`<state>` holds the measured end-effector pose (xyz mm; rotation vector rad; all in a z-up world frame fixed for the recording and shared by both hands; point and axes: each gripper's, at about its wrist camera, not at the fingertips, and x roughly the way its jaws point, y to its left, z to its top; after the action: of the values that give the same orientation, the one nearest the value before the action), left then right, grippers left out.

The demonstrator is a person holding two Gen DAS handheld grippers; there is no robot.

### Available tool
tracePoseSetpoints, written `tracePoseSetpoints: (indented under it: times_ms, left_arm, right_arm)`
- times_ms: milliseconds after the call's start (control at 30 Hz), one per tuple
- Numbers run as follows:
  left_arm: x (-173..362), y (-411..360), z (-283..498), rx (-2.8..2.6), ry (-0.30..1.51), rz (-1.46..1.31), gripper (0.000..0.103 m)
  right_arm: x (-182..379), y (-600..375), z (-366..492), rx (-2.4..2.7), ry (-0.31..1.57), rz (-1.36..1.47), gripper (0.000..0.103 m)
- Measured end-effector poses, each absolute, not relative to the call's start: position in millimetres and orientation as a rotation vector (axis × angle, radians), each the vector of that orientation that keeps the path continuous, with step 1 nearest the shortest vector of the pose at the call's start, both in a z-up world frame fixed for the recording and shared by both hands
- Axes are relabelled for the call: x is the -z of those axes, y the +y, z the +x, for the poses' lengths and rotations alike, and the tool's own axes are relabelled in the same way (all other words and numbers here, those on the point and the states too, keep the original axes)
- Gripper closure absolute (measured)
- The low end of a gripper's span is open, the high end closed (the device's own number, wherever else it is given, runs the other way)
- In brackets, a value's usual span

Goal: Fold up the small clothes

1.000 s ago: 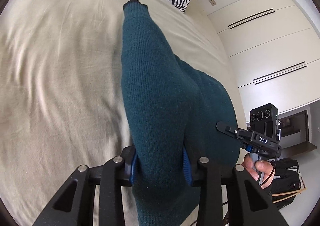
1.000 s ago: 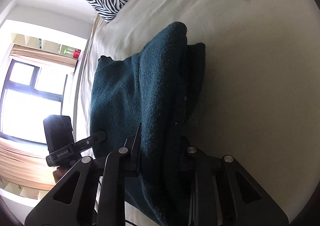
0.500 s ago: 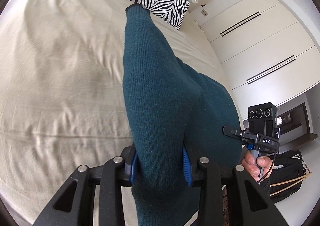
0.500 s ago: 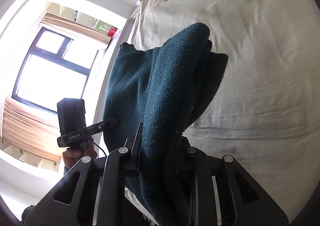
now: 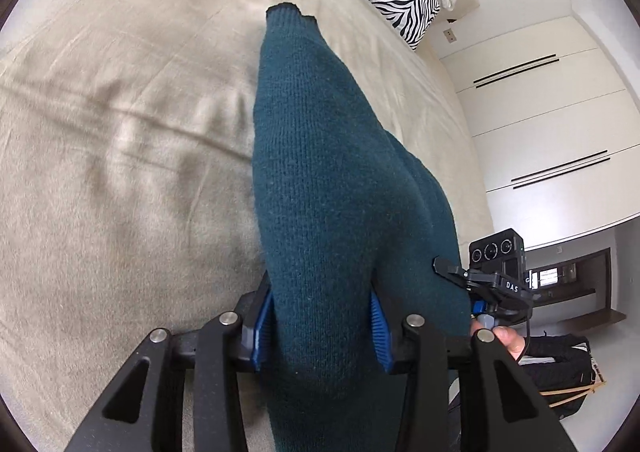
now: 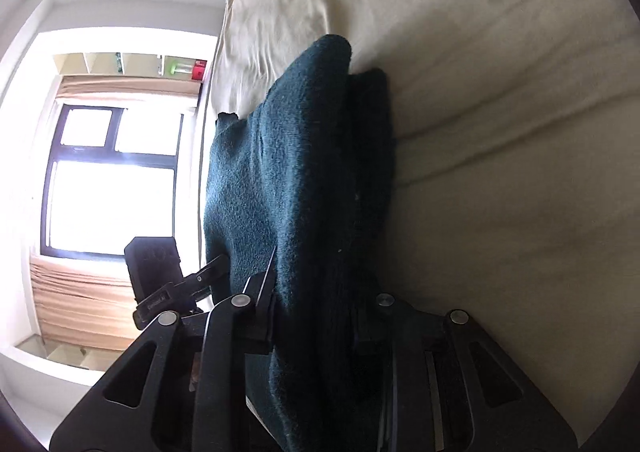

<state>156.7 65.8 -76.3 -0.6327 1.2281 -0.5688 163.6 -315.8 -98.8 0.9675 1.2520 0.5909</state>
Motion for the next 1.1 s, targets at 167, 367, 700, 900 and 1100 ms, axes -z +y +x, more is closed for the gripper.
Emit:
tracePoseSetpoints:
  times_ms: [167, 367, 700, 900, 1100]
  left_arm:
    - [70, 68, 148, 0.550, 1.202, -0.597, 0.054]
    - [31, 71, 111, 0.489, 1.059, -0.428, 0.038]
    - [-75, 57, 0, 0.191, 0.594, -0.066, 0.000]
    - [-116, 31, -54, 0.070, 0.389, 0.093, 0.000]
    - [-124, 20, -89, 0.035, 0.425, 0.128, 0.000]
  right_arm:
    - [92, -322, 153, -0.582, 1.203, 0.961, 0.077]
    - [61, -344, 121, -0.511, 1.117, 0.891, 0.076]
    - [-48, -343, 25, -0.333, 0.917, 0.509, 0.051]
    - [-120, -307, -35, -0.197, 0.664, 0.290, 0.015]
    - [-153, -293, -86, -0.138, 0.518, 0.283, 0.006]
